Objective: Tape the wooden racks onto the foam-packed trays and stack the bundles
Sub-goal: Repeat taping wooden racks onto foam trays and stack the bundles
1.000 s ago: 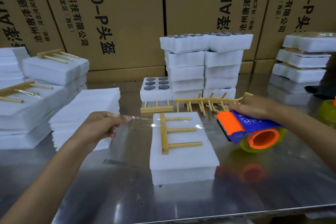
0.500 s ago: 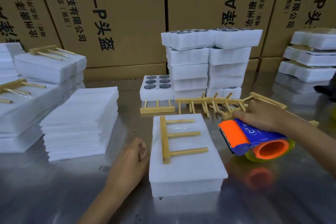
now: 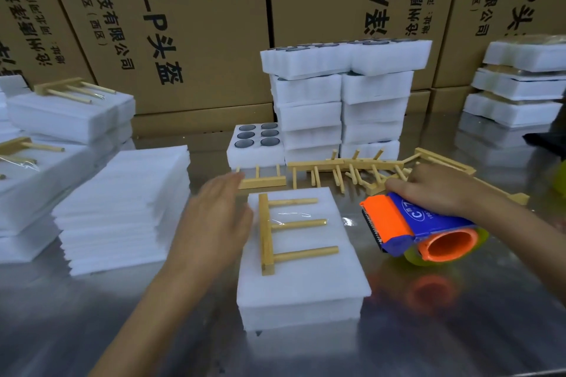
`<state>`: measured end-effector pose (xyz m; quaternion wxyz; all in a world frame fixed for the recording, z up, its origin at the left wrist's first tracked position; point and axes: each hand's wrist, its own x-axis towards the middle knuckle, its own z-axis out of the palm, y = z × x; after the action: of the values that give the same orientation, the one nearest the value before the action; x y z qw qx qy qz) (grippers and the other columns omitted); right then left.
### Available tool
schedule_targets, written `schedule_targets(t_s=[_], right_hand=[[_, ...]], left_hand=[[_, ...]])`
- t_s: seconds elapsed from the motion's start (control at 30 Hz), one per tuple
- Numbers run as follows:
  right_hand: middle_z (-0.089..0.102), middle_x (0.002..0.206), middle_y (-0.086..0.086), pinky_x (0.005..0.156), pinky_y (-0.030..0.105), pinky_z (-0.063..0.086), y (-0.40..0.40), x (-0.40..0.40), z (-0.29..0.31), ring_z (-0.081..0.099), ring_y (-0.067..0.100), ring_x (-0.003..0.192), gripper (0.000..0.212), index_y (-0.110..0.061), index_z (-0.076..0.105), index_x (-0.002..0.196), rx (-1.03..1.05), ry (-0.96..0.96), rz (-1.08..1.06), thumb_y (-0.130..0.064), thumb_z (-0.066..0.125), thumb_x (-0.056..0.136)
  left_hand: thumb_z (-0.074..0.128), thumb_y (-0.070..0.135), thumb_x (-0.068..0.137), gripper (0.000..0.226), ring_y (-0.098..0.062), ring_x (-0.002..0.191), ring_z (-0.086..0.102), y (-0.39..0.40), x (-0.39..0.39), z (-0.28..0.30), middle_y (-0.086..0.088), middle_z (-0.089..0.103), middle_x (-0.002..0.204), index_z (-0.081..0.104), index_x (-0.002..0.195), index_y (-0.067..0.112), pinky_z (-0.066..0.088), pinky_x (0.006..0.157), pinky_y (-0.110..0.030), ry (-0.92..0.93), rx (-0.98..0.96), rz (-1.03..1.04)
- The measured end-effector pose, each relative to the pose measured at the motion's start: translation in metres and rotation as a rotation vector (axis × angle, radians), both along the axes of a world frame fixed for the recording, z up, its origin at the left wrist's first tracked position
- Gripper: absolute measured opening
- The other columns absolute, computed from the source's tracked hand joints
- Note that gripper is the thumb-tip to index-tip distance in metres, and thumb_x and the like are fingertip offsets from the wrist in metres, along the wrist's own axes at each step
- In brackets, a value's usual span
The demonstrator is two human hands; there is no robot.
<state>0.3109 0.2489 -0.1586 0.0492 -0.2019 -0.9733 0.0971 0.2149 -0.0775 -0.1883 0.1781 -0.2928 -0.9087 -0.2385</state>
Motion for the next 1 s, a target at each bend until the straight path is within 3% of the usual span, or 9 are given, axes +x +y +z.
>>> schedule_targets(t_s=[0.07,0.2,0.3,0.4,0.6,0.73,0.87,1.0], right_hand=[[0.065,0.074,0.006,0.074,0.039,0.050,-0.001,0.000,0.001,0.063,0.020,0.071,0.061,-0.014,0.065,0.079,-0.010,-0.005,-0.002,-0.065,0.036,0.093],[0.065,0.076,0.005,0.076,0.041,0.051,0.000,0.003,0.001,0.063,0.020,0.072,0.061,-0.015,0.065,0.080,-0.008,0.005,-0.009,-0.067,0.034,0.092],[0.064,0.076,0.005,0.064,0.035,0.046,0.006,0.006,-0.001,0.061,0.019,0.069,0.061,-0.016,0.064,0.074,-0.010,0.019,-0.001,-0.067,0.034,0.092],[0.063,0.074,0.003,0.057,0.031,0.038,0.009,0.007,-0.002,0.061,0.017,0.066,0.059,-0.018,0.062,0.071,-0.015,0.024,0.027,-0.066,0.034,0.093],[0.065,0.072,0.001,0.060,0.029,0.041,0.015,0.010,0.000,0.063,0.015,0.067,0.053,-0.021,0.060,0.076,-0.105,-0.018,0.041,-0.065,0.036,0.094],[0.060,0.081,-0.004,0.058,0.029,0.035,0.032,0.020,0.003,0.058,0.012,0.074,0.048,-0.027,0.057,0.079,-0.011,-0.085,-0.003,-0.067,0.034,0.093],[0.062,0.082,0.001,0.063,0.033,0.039,0.070,0.047,0.003,0.059,0.016,0.074,0.059,-0.022,0.062,0.077,0.082,-0.088,-0.130,-0.072,0.032,0.087],[0.063,0.072,0.001,0.059,0.031,0.039,0.070,0.044,-0.003,0.059,0.016,0.068,0.063,-0.019,0.064,0.071,0.167,-0.067,-0.125,-0.072,0.035,0.088]], left_hand=[[0.050,0.024,0.098,0.037,-0.012,0.123,0.054,0.035,0.000,0.017,0.010,0.060,0.134,0.056,0.135,0.027,0.042,0.099,-0.029,-0.139,0.085,-0.186],[0.045,0.023,0.101,0.027,-0.010,0.104,0.059,0.113,0.005,0.024,0.007,0.069,0.117,0.065,0.119,0.023,0.046,0.092,-0.027,-0.480,-0.140,-0.536],[0.041,0.037,0.102,0.029,-0.012,0.107,0.059,0.133,0.004,0.009,0.007,0.068,0.110,0.067,0.095,0.027,0.045,0.101,-0.036,-0.555,-0.255,-0.565],[0.038,0.050,0.101,0.039,-0.011,0.109,0.055,0.128,-0.003,-0.001,0.012,0.064,0.107,0.067,0.080,0.034,0.041,0.103,-0.036,-0.563,-0.245,-0.551],[0.044,0.041,0.104,0.040,-0.011,0.103,0.061,0.125,-0.004,0.001,0.006,0.070,0.099,0.072,0.085,0.019,0.044,0.099,-0.030,-0.592,-0.159,-0.595],[0.049,0.038,0.102,0.033,-0.004,0.096,0.062,0.122,-0.005,0.000,0.009,0.072,0.097,0.074,0.092,0.018,0.044,0.088,-0.020,-0.598,-0.102,-0.631],[0.051,0.039,0.101,0.028,-0.012,0.101,0.062,0.126,-0.006,-0.006,0.007,0.072,0.100,0.072,0.097,0.021,0.047,0.097,-0.032,-0.542,-0.140,-0.621],[0.054,0.031,0.097,0.019,-0.011,0.099,0.058,0.128,-0.007,-0.006,0.010,0.070,0.101,0.072,0.098,0.026,0.046,0.089,-0.027,-0.430,-0.237,-0.624]])
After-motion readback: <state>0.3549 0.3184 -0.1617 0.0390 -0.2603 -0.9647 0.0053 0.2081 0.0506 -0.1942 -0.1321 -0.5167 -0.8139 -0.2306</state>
